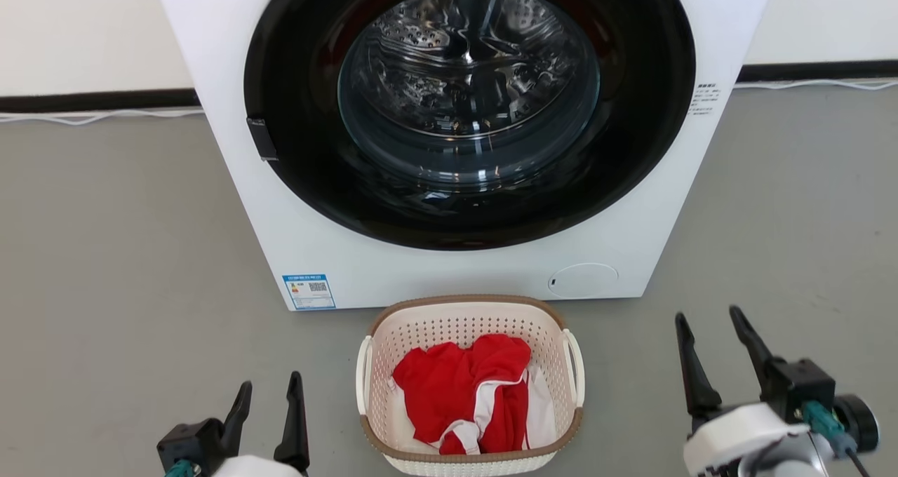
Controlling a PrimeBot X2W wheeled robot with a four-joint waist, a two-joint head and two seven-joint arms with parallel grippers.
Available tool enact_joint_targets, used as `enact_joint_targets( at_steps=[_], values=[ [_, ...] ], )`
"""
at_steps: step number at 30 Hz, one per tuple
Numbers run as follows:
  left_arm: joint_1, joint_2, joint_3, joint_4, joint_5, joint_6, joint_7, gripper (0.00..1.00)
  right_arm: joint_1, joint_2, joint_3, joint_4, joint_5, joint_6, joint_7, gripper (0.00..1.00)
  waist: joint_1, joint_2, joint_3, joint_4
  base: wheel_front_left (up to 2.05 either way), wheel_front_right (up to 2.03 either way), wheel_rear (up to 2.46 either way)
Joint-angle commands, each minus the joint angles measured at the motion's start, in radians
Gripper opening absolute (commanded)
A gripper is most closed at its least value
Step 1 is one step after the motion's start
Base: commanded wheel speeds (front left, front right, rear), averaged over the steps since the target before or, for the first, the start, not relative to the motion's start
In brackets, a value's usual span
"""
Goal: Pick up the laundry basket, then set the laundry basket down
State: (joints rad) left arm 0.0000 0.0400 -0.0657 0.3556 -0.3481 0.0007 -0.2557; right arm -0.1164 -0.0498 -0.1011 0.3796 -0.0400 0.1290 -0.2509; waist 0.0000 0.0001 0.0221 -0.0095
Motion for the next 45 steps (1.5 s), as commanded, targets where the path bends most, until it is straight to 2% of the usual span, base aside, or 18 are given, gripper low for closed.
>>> enact_joint_targets(
  at_steps=[1, 14, 15, 22, 27, 31, 45],
  values=[
    [-0.007, 0.010, 0.035, -0.032, 0.008, 0.008, -0.006, 1.00, 0.002, -0.001, 0.017, -0.031, 0.008, 0.002, -0.011, 1.00, 0.0000, -0.0001, -0.007, -0.001, 0.00, 0.00, 0.00],
    [0.014, 0.010, 0.049, -0.062, 0.010, 0.017, -0.006, 1.00, 0.048, 0.000, -0.007, -0.017, 0.011, 0.002, -0.011, 1.00, 0.0000, -0.0001, -0.016, 0.007, 0.00, 0.00, 0.00],
    [0.037, 0.000, 0.018, -0.038, 0.002, 0.012, 0.000, 0.00, 0.058, 0.003, -0.029, 0.002, 0.007, 0.000, 0.000, 0.00, 0.0000, -0.0001, -0.016, 0.007, 0.00, 0.00, 0.00],
    [0.043, -0.007, 0.023, 0.005, -0.016, 0.014, 0.009, 0.00, 0.065, 0.008, -0.033, 0.049, 0.030, 0.000, 0.015, 0.00, 0.0001, -0.0001, -0.016, 0.008, 0.00, 0.00, 0.00],
    [0.038, -0.007, 0.029, 0.000, -0.067, 0.008, 0.024, 0.00, 0.063, 0.007, -0.035, 0.042, 0.096, 0.000, 0.033, 0.00, 0.0022, -0.0001, -0.019, 0.007, 0.00, 0.00, 0.00],
    [0.034, -0.006, 0.033, -0.005, -0.108, 0.003, 0.034, 0.00, 0.064, 0.007, -0.031, 0.034, 0.151, 0.000, 0.041, 0.00, 0.0002, -0.0001, -0.017, 0.007, 0.00, 0.00, 0.00],
    [0.017, -0.004, 0.050, -0.018, -0.250, -0.013, 0.074, 0.00, 0.060, 0.006, -0.024, 0.009, 0.335, 0.000, 0.077, 0.00, 0.0000, -0.0001, -0.017, 0.008, 0.00, 0.00, 0.00]
  ],
)
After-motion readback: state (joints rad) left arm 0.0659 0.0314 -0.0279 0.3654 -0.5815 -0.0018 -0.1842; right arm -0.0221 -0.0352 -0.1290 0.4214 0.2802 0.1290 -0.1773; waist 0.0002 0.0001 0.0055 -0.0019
